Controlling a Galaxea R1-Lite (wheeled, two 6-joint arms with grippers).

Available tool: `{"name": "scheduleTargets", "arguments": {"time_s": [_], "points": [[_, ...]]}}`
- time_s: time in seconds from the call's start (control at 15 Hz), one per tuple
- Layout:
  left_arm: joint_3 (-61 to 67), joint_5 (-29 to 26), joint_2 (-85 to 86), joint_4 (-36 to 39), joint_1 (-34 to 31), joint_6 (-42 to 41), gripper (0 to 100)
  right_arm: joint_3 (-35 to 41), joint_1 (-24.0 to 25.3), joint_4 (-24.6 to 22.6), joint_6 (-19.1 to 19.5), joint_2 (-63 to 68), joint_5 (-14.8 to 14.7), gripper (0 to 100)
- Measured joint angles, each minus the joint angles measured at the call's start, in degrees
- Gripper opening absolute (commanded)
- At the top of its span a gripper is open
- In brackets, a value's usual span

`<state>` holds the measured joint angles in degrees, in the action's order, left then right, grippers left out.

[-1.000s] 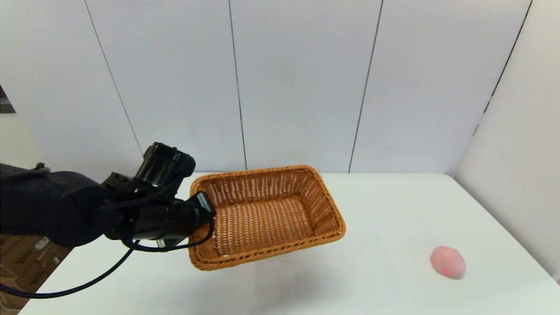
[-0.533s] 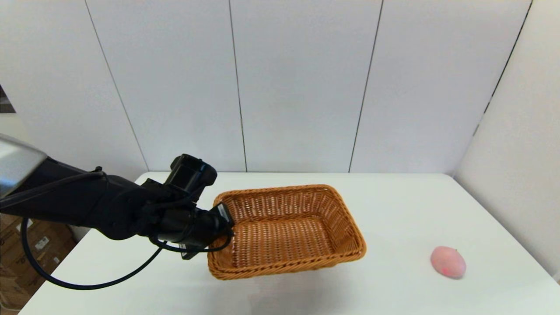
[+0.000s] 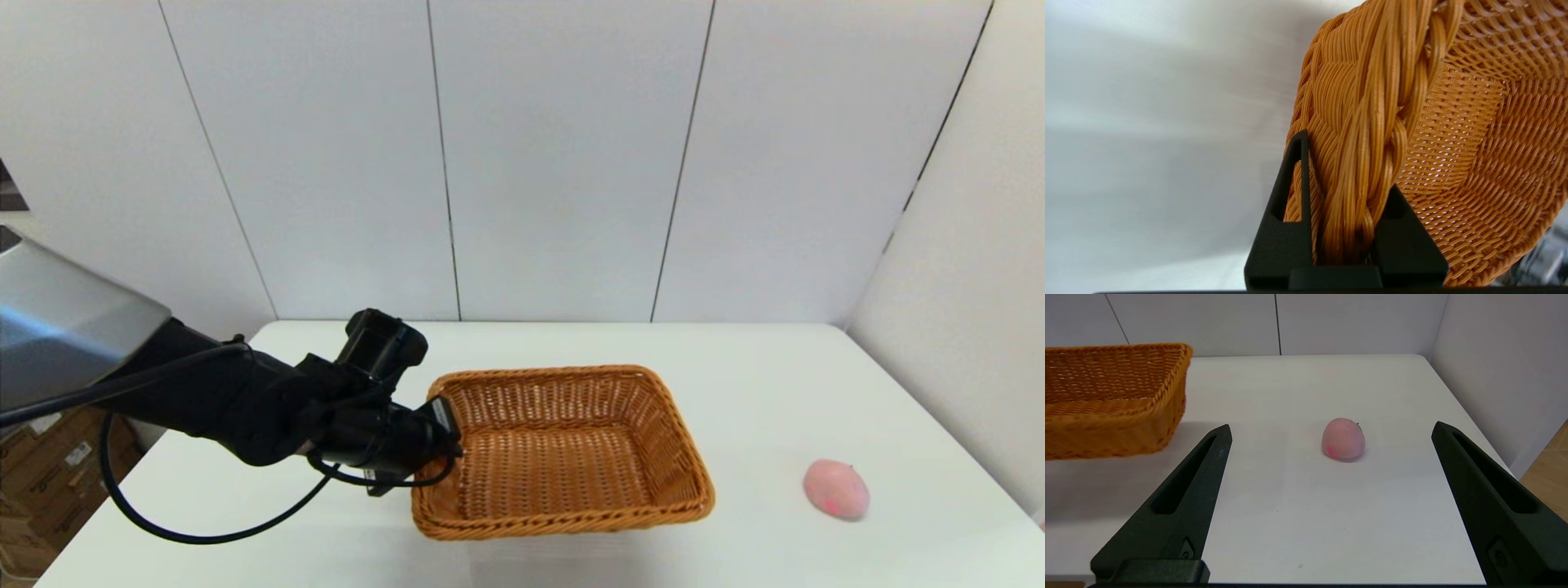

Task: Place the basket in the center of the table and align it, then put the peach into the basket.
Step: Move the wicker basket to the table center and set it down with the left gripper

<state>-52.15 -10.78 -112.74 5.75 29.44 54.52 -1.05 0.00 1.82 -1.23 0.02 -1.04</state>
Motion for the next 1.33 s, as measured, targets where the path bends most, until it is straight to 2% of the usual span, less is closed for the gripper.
{"name": "scheduleTargets", "arguments": {"time_s": [0.4,0.87,1.33], "points": [[1.8,-3.0,-1.3,2.1,2.7,0.0,0,0.0,0.0,0.0,-0.1,0.0,0.0,100],[4.7,-1.0,-3.2,5.8,2.5,-0.9,0,0.0,0.0,0.0,-0.1,0.0,0.0,100],[5.2,0.2,-3.8,6.1,1.4,-0.9,0,0.0,0.0,0.0,-0.1,0.0,0.0,100]]}}
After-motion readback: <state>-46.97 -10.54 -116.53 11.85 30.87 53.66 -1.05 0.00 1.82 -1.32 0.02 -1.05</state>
